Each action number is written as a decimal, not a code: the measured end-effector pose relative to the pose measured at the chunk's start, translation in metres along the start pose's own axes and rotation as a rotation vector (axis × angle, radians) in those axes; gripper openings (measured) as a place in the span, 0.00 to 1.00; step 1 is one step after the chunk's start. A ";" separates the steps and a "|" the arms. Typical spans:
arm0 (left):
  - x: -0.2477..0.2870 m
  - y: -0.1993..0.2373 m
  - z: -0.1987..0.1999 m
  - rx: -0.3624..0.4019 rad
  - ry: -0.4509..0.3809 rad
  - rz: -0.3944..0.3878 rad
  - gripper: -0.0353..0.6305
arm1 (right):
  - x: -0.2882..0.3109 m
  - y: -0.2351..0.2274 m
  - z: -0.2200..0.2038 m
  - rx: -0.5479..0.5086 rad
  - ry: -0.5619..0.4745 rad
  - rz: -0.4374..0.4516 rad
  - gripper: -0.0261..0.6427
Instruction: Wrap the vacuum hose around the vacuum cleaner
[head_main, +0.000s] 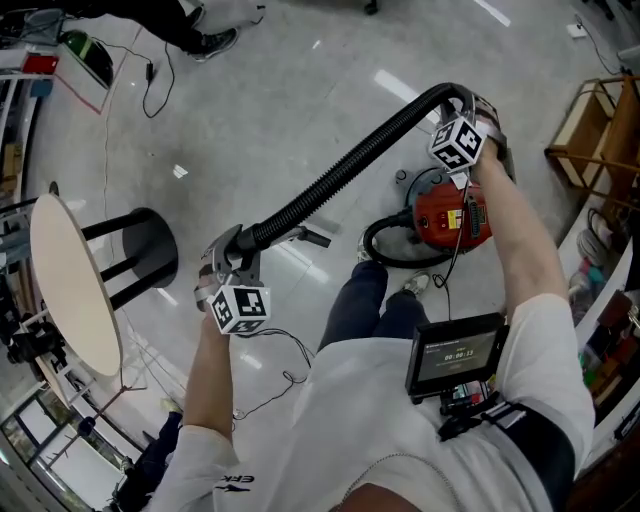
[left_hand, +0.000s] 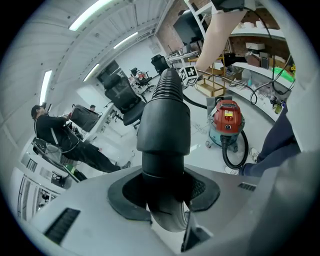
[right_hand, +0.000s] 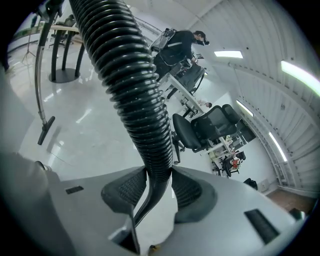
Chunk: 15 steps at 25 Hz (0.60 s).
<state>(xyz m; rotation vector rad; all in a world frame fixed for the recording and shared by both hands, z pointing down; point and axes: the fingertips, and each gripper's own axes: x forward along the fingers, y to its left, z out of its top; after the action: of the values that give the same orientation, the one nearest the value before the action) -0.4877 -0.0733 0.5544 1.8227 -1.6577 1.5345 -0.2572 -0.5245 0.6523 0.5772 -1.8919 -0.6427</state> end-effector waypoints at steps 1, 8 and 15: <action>0.002 -0.001 -0.009 -0.010 0.012 -0.003 0.26 | 0.001 0.006 0.004 -0.005 0.002 0.007 0.28; 0.002 -0.010 -0.061 -0.057 0.082 -0.018 0.26 | 0.006 0.058 0.029 -0.045 0.003 0.081 0.28; -0.014 -0.036 -0.100 -0.094 0.147 -0.024 0.26 | -0.003 0.104 0.044 -0.076 -0.003 0.123 0.28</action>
<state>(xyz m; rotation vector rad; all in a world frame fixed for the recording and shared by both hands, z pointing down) -0.5067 0.0207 0.6014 1.6346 -1.6062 1.5146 -0.3074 -0.4371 0.7041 0.4077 -1.8809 -0.6322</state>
